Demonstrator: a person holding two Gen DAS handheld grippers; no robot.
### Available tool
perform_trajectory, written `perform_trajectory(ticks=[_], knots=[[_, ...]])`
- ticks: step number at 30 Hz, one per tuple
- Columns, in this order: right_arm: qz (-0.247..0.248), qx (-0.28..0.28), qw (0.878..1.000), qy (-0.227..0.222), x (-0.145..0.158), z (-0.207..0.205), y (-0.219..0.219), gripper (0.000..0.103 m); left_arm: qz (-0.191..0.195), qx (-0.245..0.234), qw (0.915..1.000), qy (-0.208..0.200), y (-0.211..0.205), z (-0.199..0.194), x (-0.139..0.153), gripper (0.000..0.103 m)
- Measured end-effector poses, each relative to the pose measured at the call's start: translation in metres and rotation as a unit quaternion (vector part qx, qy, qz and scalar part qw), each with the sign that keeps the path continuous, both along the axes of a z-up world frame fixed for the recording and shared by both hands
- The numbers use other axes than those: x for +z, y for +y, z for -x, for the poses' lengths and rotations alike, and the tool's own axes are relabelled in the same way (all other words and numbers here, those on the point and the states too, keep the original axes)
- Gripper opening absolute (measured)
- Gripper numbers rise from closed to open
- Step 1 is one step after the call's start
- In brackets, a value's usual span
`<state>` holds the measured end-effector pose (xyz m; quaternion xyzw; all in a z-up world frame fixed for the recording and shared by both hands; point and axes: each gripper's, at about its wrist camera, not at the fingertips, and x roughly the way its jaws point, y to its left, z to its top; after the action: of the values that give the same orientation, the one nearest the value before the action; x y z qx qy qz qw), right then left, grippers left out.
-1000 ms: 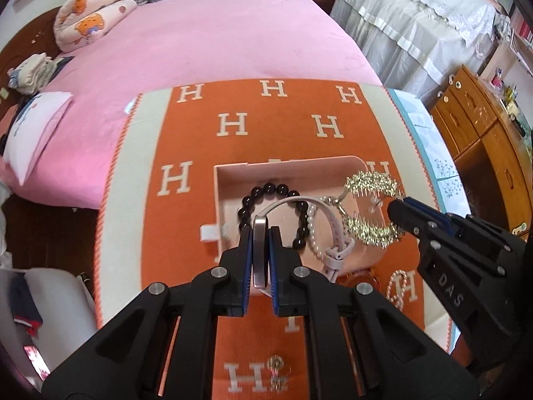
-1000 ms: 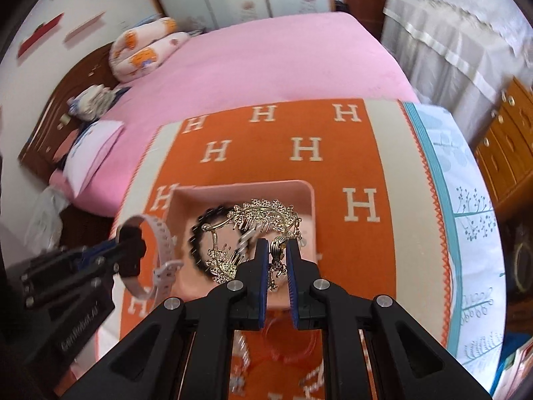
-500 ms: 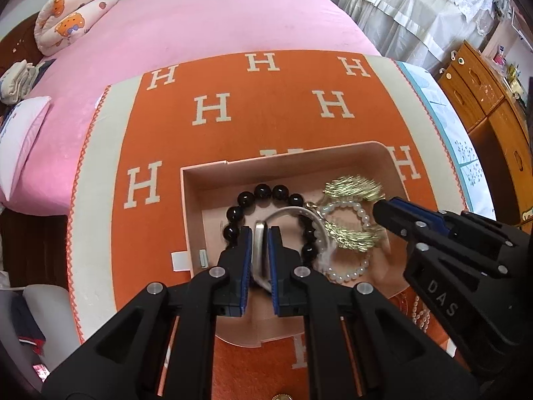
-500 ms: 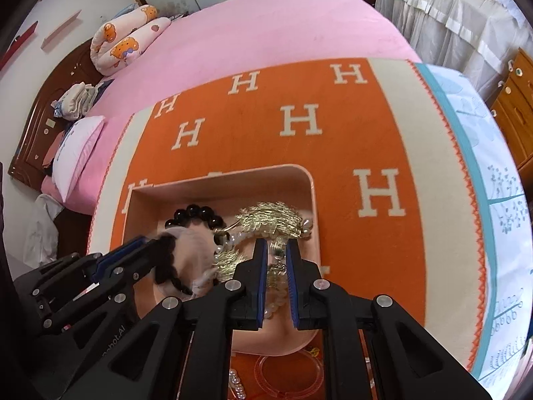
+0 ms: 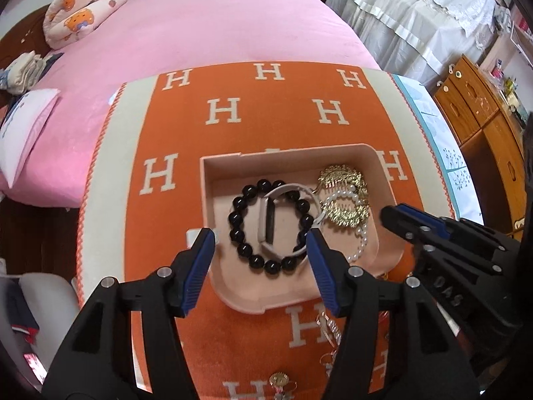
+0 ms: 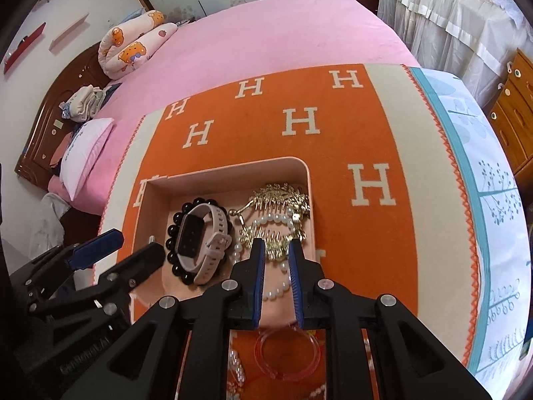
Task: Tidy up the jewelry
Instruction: 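Carry the watch and hair clip into the pink tray and release both, then grasp a small gold charm with the left gripper while the right gripper grasps the blue flower charm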
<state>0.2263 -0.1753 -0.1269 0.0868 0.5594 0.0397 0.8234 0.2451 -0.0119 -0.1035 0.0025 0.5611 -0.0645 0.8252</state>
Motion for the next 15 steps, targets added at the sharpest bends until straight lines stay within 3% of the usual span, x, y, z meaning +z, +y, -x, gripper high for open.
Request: perform_trajectory(ticks=[7,15], knots=[[-0.001,-0.006,1.0,-0.009,0.015,0.034,-0.015,0.022,0.006,0.035,0.9994,0.004,0.02,0.025,0.008,0.054],[-0.001,-0.019,1.0,-0.008,0.024,0.081,-0.036,0.022,0.008,0.051,0.9987,0.003,0.029,0.059,0.016,0.054]])
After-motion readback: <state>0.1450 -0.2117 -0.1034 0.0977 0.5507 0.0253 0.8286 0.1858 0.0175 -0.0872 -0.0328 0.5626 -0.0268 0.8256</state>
